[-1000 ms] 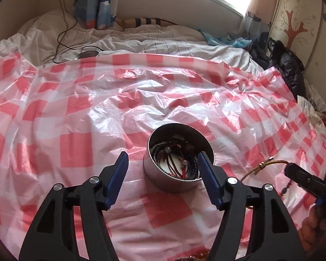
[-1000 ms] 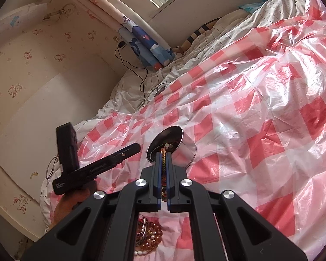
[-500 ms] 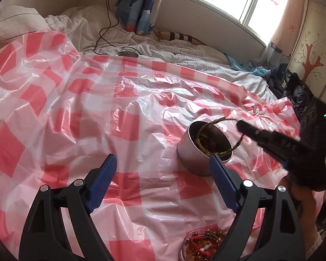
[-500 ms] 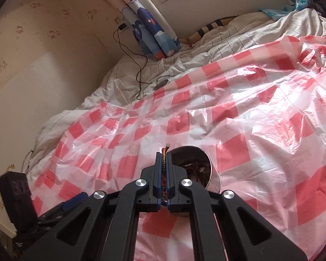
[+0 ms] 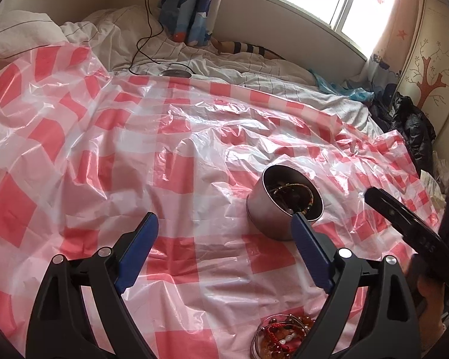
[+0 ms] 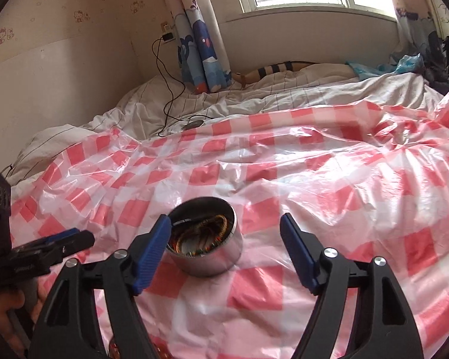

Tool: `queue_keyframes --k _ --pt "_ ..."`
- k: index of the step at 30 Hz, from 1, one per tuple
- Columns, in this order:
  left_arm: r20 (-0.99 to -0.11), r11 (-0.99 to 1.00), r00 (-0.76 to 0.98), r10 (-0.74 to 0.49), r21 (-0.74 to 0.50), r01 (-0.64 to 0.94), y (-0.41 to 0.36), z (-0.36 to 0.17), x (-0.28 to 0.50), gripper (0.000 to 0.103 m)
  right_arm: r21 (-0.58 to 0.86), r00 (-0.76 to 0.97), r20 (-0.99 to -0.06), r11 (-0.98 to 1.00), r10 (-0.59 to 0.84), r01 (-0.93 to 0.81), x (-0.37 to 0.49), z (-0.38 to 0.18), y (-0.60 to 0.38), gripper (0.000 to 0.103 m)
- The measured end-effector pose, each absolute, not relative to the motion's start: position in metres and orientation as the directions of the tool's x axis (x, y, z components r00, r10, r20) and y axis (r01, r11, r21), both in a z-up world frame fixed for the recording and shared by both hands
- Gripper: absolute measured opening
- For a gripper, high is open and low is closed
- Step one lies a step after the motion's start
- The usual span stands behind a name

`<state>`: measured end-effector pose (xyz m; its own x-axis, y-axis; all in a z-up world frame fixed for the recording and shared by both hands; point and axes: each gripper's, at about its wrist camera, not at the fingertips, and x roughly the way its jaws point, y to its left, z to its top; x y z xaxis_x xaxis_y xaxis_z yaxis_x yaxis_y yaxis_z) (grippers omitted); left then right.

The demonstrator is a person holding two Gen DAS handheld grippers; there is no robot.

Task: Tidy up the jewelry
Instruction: 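Release the red bracelets into the tin with the left tool while the right tool releases the beaded bracelet, then move both open tools back from the tin to the bracelet pile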

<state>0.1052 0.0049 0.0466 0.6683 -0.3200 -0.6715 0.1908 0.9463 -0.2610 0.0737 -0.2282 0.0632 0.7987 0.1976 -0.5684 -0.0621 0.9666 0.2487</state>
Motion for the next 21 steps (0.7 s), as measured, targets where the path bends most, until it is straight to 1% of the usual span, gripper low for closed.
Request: queue_keyframes --k 1,4,7,9,12,16,19,21 --pt "-0.677 0.950 0.666 -0.312 -0.245 0.196 0.003 0.045 0.104 0.086 0.244 0.790 -0.582 0.968 0.191 -0.055 0.062 0.060 -0.233 0.079" --pt "-0.691 0.956 0.660 -0.294 -0.216 0.200 -0.001 0.042 0.100 0.086 0.286 0.752 -0.630 0.958 0.193 -0.007 0.039 0.043 -0.246 0.080" --pt "-0.686 0.951 0.658 -0.309 -0.232 0.204 -0.003 0.044 0.098 0.087 0.332 0.717 -0.665 0.943 0.209 0.033 0.033 0.024 -0.250 0.080" --pt "-0.681 0.948 0.660 -0.317 -0.235 0.213 -0.007 0.047 0.096 0.089 0.349 0.706 -0.673 0.936 0.220 0.041 0.036 0.017 -0.246 0.080" --pt "-0.674 0.944 0.662 -0.329 -0.231 0.233 -0.016 0.050 0.094 0.090 0.303 0.707 -0.683 0.952 0.184 0.045 0.043 0.009 -0.237 0.080" --pt "-0.674 0.937 0.652 -0.348 -0.224 0.268 -0.028 0.052 0.092 0.091 0.312 0.666 -0.727 0.944 0.166 0.105 0.052 -0.012 -0.238 0.080" --pt "-0.673 0.936 0.653 -0.347 -0.201 0.289 -0.035 0.054 0.089 0.091 0.326 0.668 -0.725 0.938 0.167 0.120 0.052 -0.014 -0.242 0.080" --pt "-0.673 0.938 0.657 -0.339 -0.185 0.294 -0.039 0.055 0.089 0.092 0.319 0.665 -0.729 0.940 0.163 0.119 0.052 -0.014 -0.240 0.083"
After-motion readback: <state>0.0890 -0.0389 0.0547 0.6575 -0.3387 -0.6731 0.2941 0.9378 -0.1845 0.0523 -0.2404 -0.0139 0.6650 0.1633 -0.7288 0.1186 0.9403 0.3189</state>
